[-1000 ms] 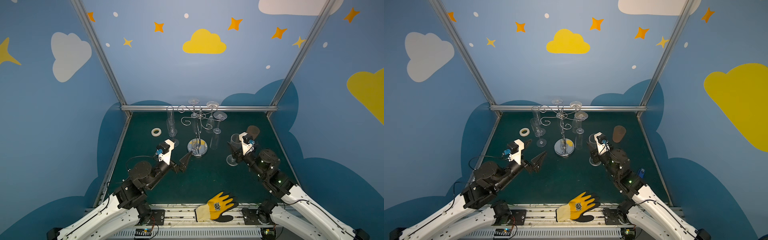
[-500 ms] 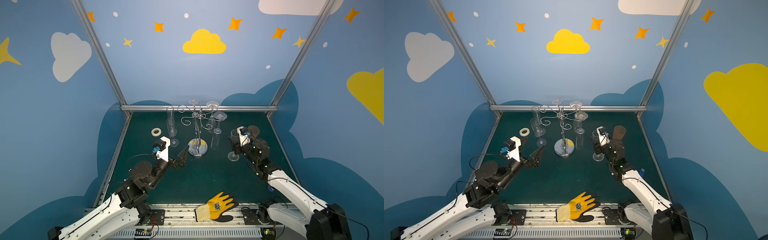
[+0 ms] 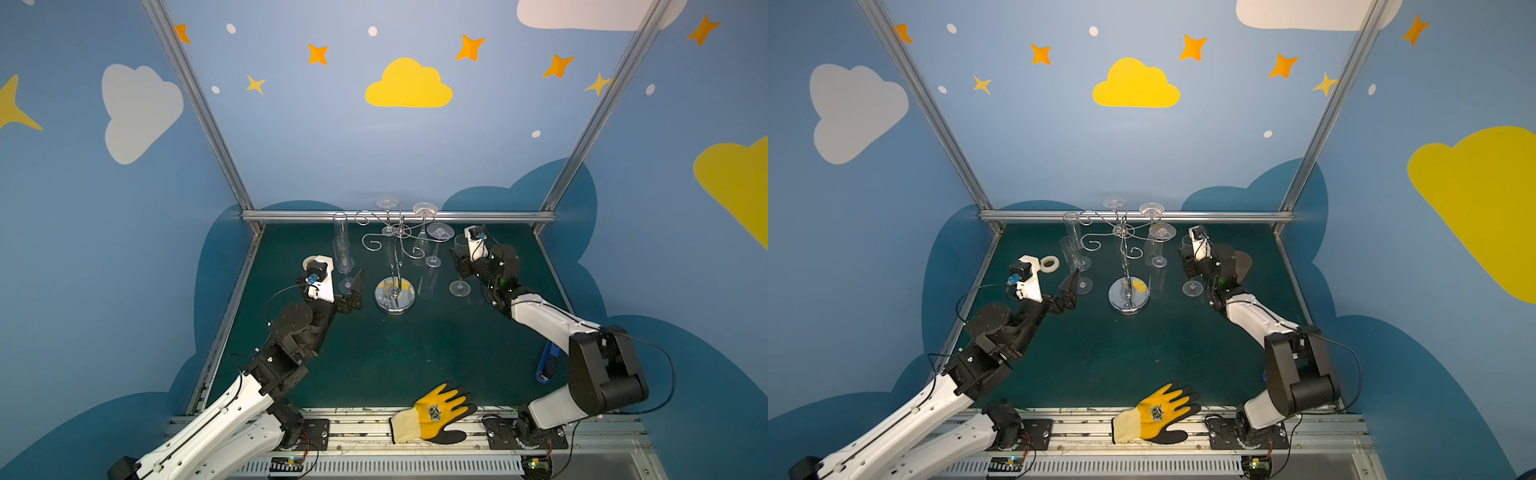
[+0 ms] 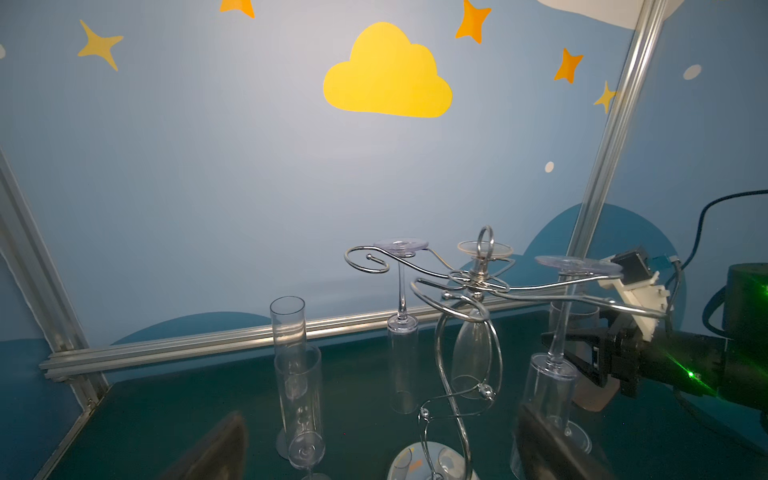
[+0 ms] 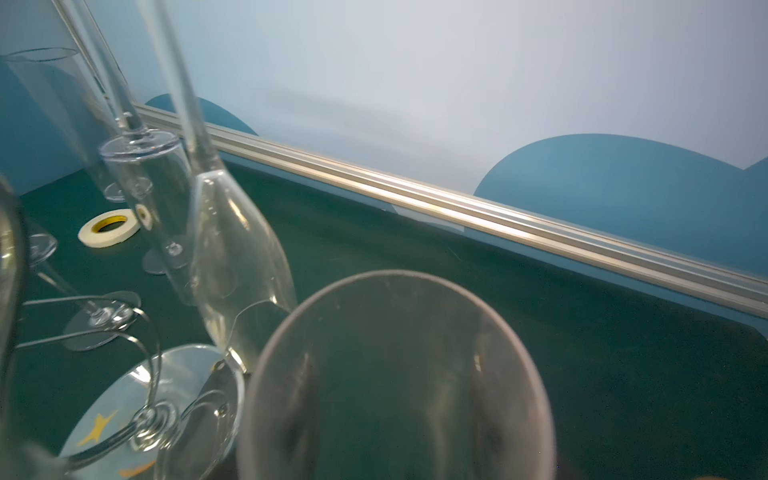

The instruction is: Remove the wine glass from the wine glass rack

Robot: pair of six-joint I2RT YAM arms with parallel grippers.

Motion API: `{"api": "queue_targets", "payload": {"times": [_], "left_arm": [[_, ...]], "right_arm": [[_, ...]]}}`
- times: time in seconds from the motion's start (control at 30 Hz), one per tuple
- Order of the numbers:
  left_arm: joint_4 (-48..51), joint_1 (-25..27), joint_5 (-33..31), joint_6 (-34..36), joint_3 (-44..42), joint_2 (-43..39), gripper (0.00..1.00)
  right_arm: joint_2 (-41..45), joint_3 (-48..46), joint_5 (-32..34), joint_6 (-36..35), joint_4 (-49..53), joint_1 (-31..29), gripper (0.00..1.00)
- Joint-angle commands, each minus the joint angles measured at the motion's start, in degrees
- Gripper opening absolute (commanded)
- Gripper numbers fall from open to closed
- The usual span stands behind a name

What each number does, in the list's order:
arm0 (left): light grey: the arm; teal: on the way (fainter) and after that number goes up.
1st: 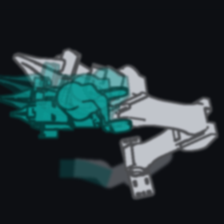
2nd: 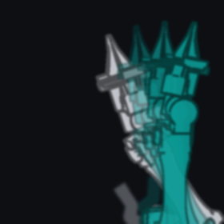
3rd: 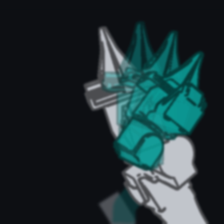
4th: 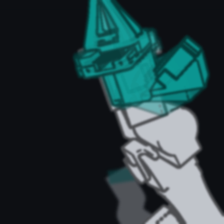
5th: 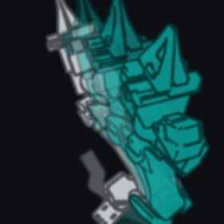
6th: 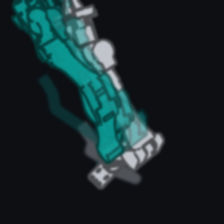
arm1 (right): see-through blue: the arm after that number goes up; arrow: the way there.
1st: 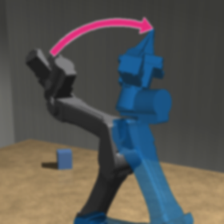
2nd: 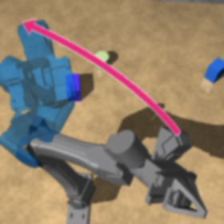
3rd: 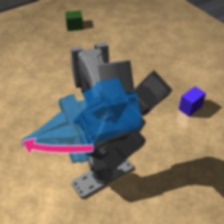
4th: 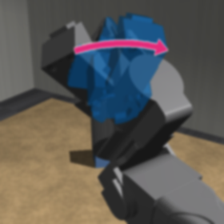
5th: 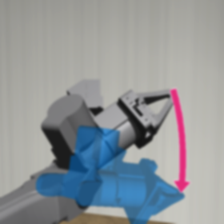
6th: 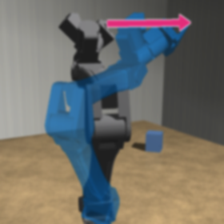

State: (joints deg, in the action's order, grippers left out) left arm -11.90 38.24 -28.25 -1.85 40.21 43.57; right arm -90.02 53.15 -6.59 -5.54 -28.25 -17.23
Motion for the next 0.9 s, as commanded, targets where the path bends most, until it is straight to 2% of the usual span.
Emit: {"api": "queue_targets", "payload": {"times": [0.0, 0.2, 0.33, 0.47, 0.87], "left_arm": [[-3.17, -2.55, 1.89, -0.61, 2.50, 1.92, 0.99], [-5.57, -6.12, 2.96, -3.68, 3.87, 6.13, 0.99], [-7.25, -7.86, 4.93, -5.18, 4.52, 8.27, 0.99], [-6.60, -8.96, 6.06, -5.34, 5.32, 9.58, 0.99], [-6.24, -11.07, 7.50, -7.72, 3.73, 8.64, 0.99]], "right_arm": [[-3.67, 5.15, -1.48, -1.68, -5.51, 0.80, 0.42], [-11.38, 10.72, -2.81, -1.23, -10.14, 2.18, 0.42], [-17.55, 11.23, -4.00, 2.00, -22.71, 3.63, 0.42], [-22.12, 13.24, -6.96, 3.17, -28.01, 5.05, 0.41], [-26.99, 16.80, -6.34, 2.90, -25.58, 5.17, 0.42]]}}
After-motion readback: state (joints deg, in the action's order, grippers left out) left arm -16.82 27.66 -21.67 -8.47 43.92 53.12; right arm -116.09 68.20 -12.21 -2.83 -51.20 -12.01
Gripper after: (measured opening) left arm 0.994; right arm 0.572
